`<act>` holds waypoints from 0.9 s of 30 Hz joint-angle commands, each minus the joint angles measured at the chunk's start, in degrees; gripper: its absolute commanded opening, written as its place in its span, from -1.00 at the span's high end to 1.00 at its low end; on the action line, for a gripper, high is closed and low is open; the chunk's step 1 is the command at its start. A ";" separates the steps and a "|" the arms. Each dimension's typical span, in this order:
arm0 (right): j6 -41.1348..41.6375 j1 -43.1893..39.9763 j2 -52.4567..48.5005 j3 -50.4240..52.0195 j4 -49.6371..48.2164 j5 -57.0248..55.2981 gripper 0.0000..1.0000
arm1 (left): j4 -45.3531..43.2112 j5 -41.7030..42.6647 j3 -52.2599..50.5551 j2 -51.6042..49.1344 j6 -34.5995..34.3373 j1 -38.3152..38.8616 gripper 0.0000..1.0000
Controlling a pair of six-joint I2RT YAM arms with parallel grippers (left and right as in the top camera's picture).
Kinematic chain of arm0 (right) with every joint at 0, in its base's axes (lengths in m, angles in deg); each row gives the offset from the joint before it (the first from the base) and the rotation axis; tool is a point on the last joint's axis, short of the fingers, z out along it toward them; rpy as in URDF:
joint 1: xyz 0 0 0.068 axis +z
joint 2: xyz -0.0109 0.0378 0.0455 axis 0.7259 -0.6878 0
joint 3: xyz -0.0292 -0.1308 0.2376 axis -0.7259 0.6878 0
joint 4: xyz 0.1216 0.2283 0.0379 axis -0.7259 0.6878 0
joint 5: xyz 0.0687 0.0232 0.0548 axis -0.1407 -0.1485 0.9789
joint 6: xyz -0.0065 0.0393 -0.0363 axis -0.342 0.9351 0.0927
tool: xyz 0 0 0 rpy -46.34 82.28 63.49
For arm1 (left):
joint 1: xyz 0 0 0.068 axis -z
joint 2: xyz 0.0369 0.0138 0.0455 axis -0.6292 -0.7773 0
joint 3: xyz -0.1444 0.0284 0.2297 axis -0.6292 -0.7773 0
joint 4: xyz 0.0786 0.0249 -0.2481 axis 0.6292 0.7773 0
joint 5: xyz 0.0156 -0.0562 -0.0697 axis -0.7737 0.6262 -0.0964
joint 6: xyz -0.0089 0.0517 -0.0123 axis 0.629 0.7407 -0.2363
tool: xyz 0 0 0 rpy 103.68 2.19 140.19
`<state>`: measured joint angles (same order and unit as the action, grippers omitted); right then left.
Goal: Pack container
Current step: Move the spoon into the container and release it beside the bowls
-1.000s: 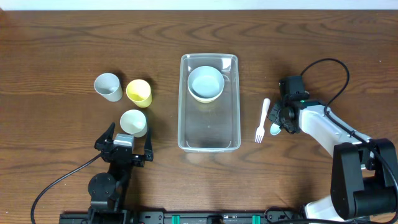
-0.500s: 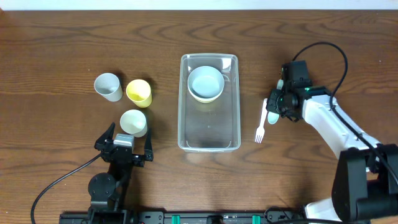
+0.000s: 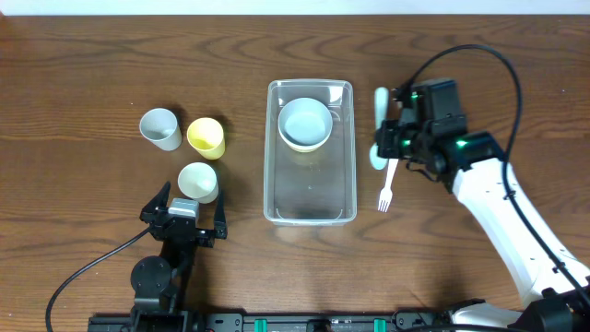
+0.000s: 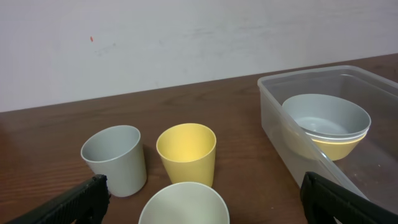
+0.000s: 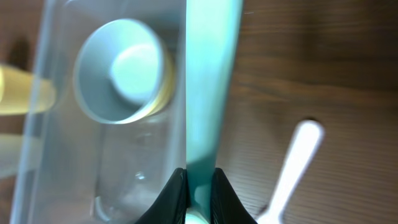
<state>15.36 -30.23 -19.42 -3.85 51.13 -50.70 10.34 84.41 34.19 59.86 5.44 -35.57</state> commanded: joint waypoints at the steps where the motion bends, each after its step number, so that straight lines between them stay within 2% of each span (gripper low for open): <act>1: 0.33 3.19 0.22 -0.94 -1.36 0.76 0.84 | 1.95 0.42 -1.05 0.26 0.31 -0.31 -0.96; 9: 6.27 7.32 -2.64 -0.94 -8.37 -2.29 0.79 | 1.95 0.42 -1.05 0.26 0.31 -0.31 -0.96; 22: 7.96 9.20 -13.07 -0.94 -14.45 -1.84 0.78 | 1.95 0.42 -1.05 0.26 0.31 -0.31 -0.96; 24: 7.93 9.20 -13.40 -0.94 -14.78 -1.84 0.67 | 1.95 0.42 -1.05 0.26 0.31 -0.31 -0.96; 27: 7.91 9.20 -13.42 -0.94 -15.52 -1.84 0.30 | 1.95 0.42 -1.05 0.26 0.31 -0.31 -0.96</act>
<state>23.16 -21.40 -32.64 -3.88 36.20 -52.49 10.34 84.41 34.19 59.86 5.44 -35.57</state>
